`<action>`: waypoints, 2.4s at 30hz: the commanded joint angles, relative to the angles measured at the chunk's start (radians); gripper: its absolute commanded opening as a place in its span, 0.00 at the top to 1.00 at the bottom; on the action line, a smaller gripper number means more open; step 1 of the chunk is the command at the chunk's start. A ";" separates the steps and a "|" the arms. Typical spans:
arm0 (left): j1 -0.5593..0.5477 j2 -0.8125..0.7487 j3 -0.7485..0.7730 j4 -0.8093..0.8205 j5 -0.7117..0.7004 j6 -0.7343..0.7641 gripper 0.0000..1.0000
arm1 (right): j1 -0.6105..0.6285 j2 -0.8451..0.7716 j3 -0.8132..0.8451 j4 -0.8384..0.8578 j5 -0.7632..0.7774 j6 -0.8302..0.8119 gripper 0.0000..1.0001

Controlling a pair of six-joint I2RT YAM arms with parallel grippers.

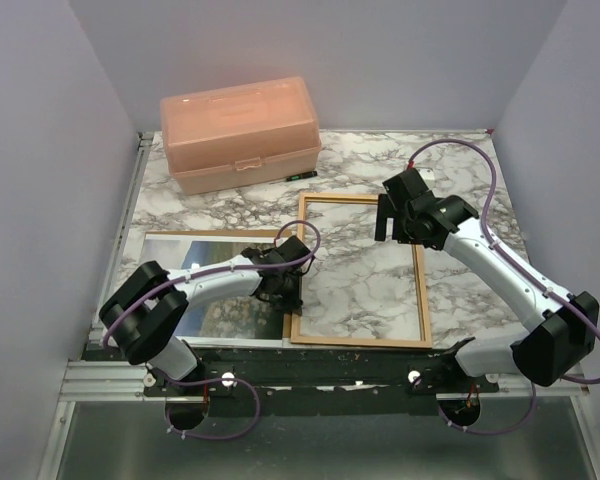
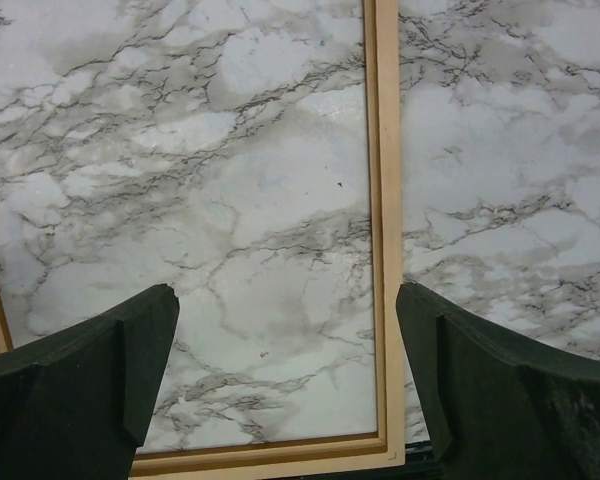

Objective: Put the photo into the frame
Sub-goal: Turn over the photo frame at the center of the board, then move the photo frame to the center of the board.

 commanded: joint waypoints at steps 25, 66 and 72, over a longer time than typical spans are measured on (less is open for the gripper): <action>-0.080 -0.051 0.108 0.063 0.100 -0.061 0.16 | 0.004 -0.032 -0.155 0.144 -0.374 0.086 0.00; 0.186 -0.901 -0.038 -0.135 0.096 0.045 0.02 | 0.380 0.516 -0.052 0.281 -0.308 0.234 0.63; 0.185 -0.912 -0.066 -0.137 0.094 0.043 0.01 | 0.380 0.486 -0.079 0.221 -0.216 0.255 0.65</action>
